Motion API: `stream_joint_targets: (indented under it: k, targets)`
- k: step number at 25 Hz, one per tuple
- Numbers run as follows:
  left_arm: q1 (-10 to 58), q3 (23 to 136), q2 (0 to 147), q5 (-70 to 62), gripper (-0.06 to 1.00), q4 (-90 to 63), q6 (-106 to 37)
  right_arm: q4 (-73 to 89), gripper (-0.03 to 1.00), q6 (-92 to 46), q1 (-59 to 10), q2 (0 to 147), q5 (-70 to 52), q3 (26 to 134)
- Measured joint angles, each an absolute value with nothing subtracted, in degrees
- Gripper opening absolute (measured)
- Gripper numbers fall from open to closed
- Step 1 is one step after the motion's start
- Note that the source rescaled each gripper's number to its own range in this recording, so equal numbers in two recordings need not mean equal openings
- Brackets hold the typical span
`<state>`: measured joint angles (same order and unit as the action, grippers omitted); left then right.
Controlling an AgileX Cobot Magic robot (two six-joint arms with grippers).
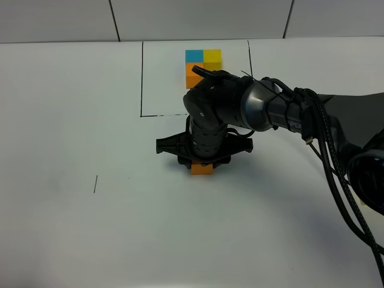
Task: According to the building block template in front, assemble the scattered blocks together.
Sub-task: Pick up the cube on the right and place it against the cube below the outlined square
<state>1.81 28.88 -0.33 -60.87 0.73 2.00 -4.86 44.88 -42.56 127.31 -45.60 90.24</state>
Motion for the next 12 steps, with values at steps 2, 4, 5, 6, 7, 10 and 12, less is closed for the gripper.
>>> stream_joint_targets:
  k: [2, 4, 5, 6, 7, 10, 12]
  targets:
    - [1.8, 28.9, -0.3, -60.9, 0.47, 0.7, 2.0, -4.8, 0.00, 44.9, -42.5, 127.4, -45.4, 90.3]
    - [1.8, 28.9, -0.3, -60.9, 0.47, 0.7, 2.0, -4.8, 0.00, 44.9, -42.5, 127.4, -45.4, 90.3]
    - [1.8, 28.9, -0.3, -60.9, 0.47, 0.7, 2.0, -4.8, 0.00, 44.9, -42.5, 127.5, -45.3, 90.3]
    - [1.8, 28.9, -0.3, -60.9, 0.47, 0.7, 2.0, -4.8, 0.00, 44.9, -42.5, 127.5, -45.3, 90.3]
    - [1.8, 28.9, -0.3, -60.9, 0.47, 0.7, 2.0, -4.8, 0.00, 44.9, -42.4, 127.5, -45.2, 90.3]
    - [1.8, 28.9, -0.3, -60.9, 0.47, 0.7, 2.0, -4.6, 0.00, 44.9, -42.1, 127.6, -44.8, 90.3]
    - [1.8, 28.9, -0.3, -60.9, 0.47, 0.7, 2.0, -4.6, 0.01, 44.9, -41.9, 127.7, -44.4, 90.3]
